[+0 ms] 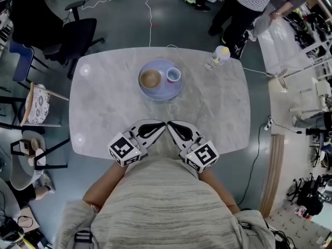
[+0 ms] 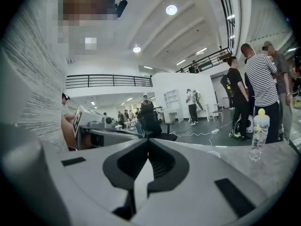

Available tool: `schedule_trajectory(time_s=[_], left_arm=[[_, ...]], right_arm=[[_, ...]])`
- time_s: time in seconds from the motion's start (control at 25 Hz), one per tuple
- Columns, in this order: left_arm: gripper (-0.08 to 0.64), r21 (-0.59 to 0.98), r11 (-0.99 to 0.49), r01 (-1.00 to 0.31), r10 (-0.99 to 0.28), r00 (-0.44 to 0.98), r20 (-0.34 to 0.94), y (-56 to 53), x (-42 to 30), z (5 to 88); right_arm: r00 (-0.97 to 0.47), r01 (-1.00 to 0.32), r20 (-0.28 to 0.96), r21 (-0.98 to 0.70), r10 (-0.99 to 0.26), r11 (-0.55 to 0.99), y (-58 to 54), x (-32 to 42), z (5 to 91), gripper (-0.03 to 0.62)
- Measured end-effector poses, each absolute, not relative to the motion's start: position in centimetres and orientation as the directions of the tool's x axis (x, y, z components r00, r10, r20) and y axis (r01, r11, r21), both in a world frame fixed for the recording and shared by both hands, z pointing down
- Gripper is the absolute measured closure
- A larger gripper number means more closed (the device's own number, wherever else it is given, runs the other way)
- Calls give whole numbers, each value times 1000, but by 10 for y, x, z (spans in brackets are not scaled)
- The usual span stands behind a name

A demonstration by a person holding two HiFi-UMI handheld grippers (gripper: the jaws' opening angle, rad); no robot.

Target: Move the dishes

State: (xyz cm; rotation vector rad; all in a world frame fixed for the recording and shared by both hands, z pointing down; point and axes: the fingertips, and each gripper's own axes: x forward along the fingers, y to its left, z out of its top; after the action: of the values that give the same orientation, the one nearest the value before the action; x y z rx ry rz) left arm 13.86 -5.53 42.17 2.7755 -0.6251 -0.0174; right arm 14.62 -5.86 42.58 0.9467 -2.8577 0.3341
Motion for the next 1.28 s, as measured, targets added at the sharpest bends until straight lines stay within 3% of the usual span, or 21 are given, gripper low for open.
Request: schedule_trajectory(time_s=[1.28], left_arm=[[540,288,-855,-431,-428,900,75,-59,138,425]], right_arm=[[-806,-578,232,-112,-545,808,-65,141,430,575]])
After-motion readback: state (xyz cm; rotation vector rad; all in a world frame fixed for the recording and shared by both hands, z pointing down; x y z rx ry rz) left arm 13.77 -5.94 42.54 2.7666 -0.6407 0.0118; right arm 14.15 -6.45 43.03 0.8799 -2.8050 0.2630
